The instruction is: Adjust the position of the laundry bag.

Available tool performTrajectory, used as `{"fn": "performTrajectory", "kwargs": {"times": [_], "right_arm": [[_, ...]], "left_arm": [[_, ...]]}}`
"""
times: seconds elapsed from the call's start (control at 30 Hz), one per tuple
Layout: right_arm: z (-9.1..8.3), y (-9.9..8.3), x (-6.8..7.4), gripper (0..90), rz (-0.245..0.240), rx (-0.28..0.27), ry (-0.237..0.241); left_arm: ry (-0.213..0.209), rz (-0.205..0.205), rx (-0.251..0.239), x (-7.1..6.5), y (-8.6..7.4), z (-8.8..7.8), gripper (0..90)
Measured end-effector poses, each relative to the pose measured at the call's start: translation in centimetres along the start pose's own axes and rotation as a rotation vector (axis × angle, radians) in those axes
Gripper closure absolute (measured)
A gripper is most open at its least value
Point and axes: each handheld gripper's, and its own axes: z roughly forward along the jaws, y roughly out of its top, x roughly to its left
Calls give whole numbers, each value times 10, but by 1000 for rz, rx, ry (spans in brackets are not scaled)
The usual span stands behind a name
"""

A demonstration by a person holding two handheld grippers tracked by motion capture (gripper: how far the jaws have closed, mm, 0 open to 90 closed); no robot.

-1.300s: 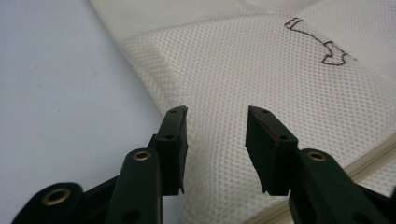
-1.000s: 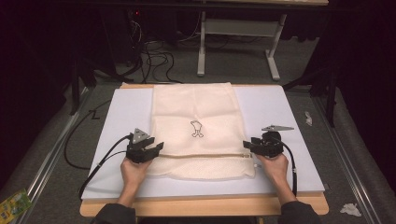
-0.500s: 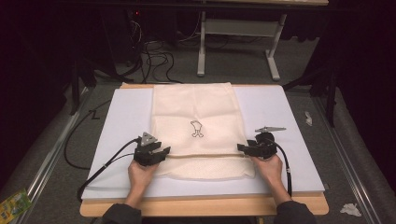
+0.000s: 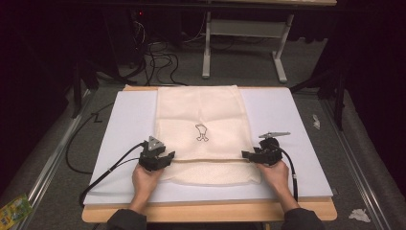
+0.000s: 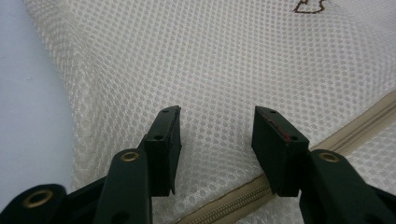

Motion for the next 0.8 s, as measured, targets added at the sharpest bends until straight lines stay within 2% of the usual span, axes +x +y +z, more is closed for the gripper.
{"fn": "performTrajectory", "kwargs": {"times": [0.17,0.27,0.33,0.37,0.5,0.63,0.8], "right_arm": [[1,1,5,591,-13,20,-14],[3,2,8,715,-58,24,-51],[3,2,7,825,-73,30,-48],[4,2,6,847,-76,31,-34],[3,3,5,877,-95,25,-11],[-4,6,4,879,-99,-11,12],[-13,14,8,879,-120,-37,13]], "left_arm": [[14,10,1,-2,0,1,536],[15,11,2,-2,0,1,536],[15,11,3,-1,0,1,536],[14,10,3,-1,0,1,536],[14,11,4,-1,1,0,536],[11,7,6,-1,1,0,536],[-2,-5,16,1,4,0,536]]}}
